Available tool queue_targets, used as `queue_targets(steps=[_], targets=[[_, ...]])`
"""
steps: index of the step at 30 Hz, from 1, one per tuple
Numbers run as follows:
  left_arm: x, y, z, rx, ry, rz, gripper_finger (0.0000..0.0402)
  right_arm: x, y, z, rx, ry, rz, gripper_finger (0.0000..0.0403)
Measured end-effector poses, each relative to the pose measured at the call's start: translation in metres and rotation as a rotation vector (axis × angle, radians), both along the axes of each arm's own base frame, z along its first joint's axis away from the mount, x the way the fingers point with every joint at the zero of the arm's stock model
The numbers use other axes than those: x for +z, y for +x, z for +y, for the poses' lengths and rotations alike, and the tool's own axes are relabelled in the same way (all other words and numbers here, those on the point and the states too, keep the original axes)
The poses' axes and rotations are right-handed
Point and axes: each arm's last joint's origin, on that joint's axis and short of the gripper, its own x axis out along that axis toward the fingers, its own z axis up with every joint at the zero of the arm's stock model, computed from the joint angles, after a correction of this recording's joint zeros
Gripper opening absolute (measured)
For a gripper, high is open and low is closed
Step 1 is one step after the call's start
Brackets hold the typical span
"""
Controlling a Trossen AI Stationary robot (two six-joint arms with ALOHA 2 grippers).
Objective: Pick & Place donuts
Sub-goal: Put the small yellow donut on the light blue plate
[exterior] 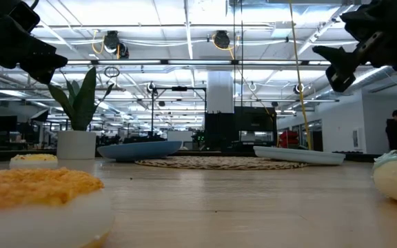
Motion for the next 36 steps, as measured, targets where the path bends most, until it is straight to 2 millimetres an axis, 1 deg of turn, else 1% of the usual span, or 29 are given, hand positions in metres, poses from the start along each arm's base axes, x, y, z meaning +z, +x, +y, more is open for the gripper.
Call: queue_targets(steps=[4,6,13,17,19,21,24,27,31,36], targets=[[0.0,0.0,0.0,0.0,0.0,0.0,0.015,-0.003,0.001,0.003,0.084,-0.085,0.004,0.0242],[0.0,0.0,0.0,-0.001,0.0,0.0,0.015,-0.003,0.001,0.006,0.134,-0.095,-0.002,0.0242],[0.0,0.0,0.0,-0.001,0.0,0.0,0.015,-0.003,0.001,0.009,0.144,-0.087,0.002,0.0242],[0.0,0.0,0.0,0.0,0.0,0.0,0.015,0.001,-0.003,0.011,0.281,-0.078,-0.039,0.0242],[0.0,0.0,0.0,0.0,0.0,0.0,0.015,-0.001,-0.005,0.012,0.346,-0.078,-0.019,0.0242],[0.0,0.0,0.0,0.0,0.0,0.0,0.015,-0.007,-0.007,0.012,0.36,-0.081,0.046,0.0242],[0.0,0.0,0.0,-0.001,0.0,0.0,0.015,-0.019,-0.008,0.009,0.302,-0.102,0.164,0.0242],[0.0,0.0,0.0,0.0,0.0,0.0,0.015,-0.026,-0.009,0.003,0.163,-0.144,0.243,0.0242],[0.0,0.0,0.0,0.0,0.0,0.0,0.015,-0.027,-0.009,-0.004,-0.021,-0.242,0.241,0.0242],[0.0,0.0,0.0,0.0,0.0,0.0,0.015,-0.025,-0.012,-0.008,-0.141,-0.386,0.211,0.0242]])
